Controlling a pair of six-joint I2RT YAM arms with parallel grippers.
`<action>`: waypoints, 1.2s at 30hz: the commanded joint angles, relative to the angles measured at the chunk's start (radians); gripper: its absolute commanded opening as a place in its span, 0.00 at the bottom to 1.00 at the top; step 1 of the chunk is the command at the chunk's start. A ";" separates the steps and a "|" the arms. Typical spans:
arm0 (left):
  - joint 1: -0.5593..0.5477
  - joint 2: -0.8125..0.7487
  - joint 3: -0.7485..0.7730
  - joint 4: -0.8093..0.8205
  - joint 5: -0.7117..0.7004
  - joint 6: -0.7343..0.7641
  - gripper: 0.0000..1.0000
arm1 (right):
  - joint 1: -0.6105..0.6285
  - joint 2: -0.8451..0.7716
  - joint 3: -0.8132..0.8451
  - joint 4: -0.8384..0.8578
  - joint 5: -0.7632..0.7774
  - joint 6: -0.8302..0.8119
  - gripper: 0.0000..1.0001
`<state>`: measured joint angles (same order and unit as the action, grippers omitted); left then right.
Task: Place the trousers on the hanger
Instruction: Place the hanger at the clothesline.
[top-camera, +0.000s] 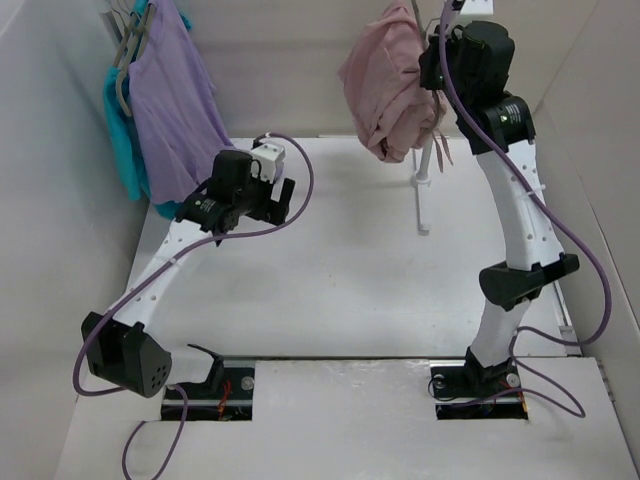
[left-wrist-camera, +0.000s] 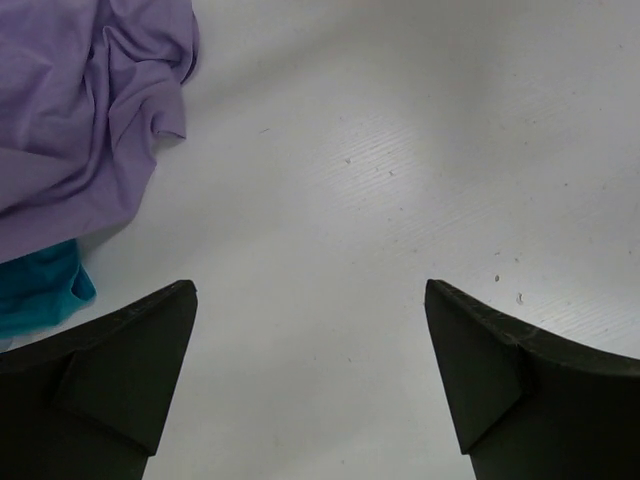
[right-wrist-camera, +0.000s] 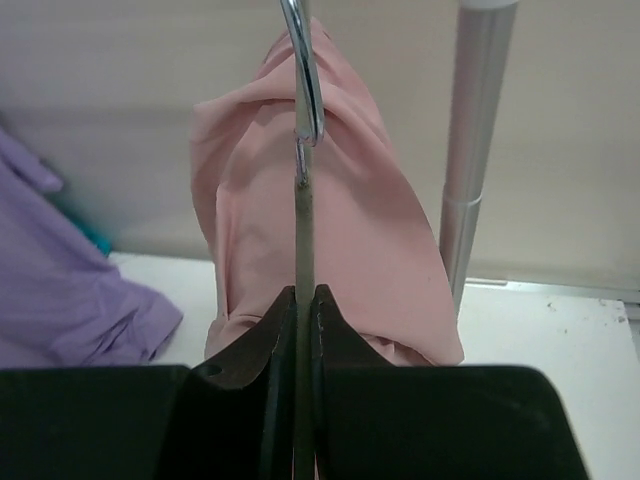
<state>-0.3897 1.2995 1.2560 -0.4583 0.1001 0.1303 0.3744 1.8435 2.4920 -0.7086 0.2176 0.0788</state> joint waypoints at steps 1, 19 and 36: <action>0.009 -0.040 -0.024 0.038 0.006 -0.055 0.96 | -0.009 -0.009 0.050 0.332 0.110 -0.004 0.00; 0.037 -0.091 -0.099 0.085 0.015 -0.067 0.96 | -0.028 0.269 0.185 0.538 0.163 0.091 0.00; 0.037 -0.109 -0.147 0.095 0.043 -0.058 0.96 | -0.038 0.077 -0.097 0.391 0.045 0.153 1.00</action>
<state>-0.3557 1.2304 1.1275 -0.3912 0.1207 0.0734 0.3340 2.0319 2.4382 -0.2920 0.3004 0.2211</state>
